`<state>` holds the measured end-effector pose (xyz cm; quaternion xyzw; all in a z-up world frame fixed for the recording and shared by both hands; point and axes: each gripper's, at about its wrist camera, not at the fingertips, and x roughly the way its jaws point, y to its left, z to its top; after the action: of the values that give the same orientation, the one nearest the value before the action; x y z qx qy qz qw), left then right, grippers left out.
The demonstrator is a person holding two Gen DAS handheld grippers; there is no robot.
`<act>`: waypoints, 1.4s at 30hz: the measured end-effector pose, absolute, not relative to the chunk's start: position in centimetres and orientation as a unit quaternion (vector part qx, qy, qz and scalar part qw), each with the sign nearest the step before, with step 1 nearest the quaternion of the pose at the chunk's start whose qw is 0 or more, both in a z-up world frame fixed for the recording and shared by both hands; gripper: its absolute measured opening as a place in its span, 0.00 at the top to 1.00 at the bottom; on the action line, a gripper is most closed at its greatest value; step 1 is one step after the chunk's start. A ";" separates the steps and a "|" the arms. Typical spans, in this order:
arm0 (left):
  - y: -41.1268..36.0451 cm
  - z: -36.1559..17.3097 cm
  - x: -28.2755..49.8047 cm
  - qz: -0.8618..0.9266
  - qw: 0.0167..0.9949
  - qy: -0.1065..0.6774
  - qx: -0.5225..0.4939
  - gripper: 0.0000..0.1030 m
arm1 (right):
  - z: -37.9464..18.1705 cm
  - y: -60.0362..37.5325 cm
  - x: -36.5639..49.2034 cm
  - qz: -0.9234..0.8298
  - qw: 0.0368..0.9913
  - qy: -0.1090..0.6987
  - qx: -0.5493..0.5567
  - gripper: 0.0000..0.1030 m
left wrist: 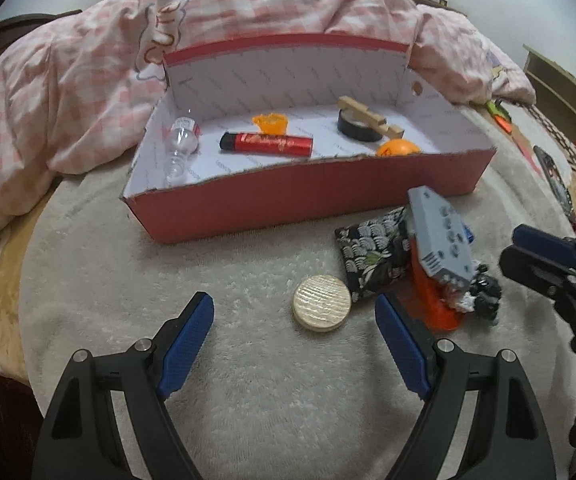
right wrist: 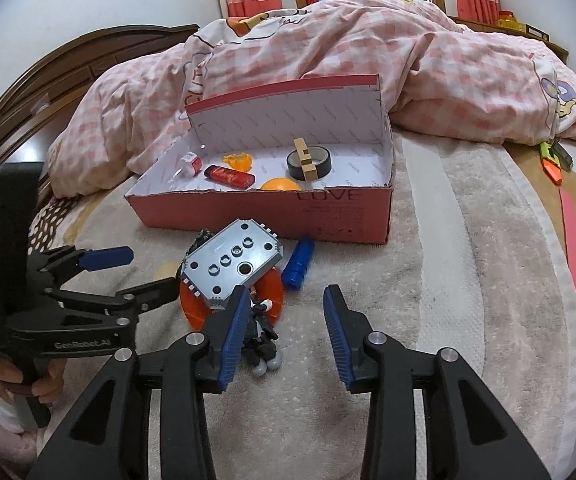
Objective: Organize objects
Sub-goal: 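Withdraw both grippers from the shoebox toward the remaining items, then grasp the round wooden disc with the left gripper, then grasp the grey block on the orange base with the right gripper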
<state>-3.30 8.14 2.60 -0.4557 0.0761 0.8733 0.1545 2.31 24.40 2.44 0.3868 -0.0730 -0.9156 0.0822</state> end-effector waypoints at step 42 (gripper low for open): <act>6.0 1.4 -3.4 0.886 0.147 0.057 -0.435 0.65 | 2.6 23.2 0.1 -0.894 0.108 -0.170 0.400 0.30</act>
<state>-3.38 6.03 1.42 -0.4352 0.0570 0.8865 0.1467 0.07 23.15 2.64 0.3999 -0.1704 -0.8941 0.1077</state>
